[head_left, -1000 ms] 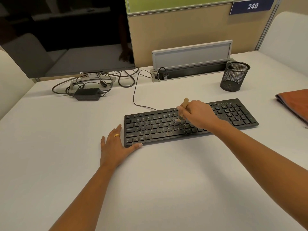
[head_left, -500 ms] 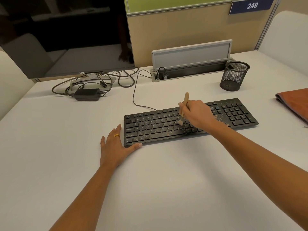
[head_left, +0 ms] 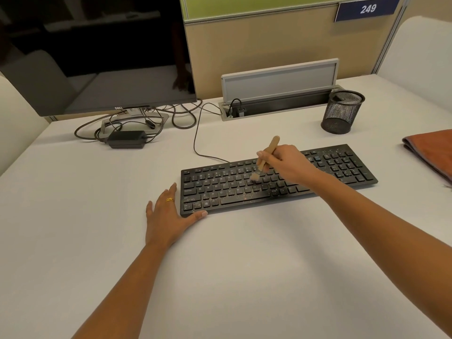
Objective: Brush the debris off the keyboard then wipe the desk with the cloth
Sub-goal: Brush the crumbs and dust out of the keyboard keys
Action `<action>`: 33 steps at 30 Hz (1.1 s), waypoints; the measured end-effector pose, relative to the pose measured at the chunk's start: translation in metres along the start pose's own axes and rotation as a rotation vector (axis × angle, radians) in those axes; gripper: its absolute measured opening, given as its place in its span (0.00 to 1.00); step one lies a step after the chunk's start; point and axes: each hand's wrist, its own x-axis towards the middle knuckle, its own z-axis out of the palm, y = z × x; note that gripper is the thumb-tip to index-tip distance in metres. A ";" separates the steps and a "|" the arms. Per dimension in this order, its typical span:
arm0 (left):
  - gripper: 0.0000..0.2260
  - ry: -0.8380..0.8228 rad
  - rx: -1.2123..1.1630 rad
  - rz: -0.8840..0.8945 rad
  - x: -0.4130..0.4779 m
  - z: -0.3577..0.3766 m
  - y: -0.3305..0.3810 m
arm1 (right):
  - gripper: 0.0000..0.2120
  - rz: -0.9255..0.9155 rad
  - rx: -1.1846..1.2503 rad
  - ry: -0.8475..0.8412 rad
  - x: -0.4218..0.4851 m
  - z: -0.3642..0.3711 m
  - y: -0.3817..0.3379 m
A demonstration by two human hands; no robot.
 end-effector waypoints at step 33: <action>0.53 0.001 0.004 -0.003 0.000 0.000 0.001 | 0.20 0.036 -0.131 0.057 -0.010 -0.001 0.001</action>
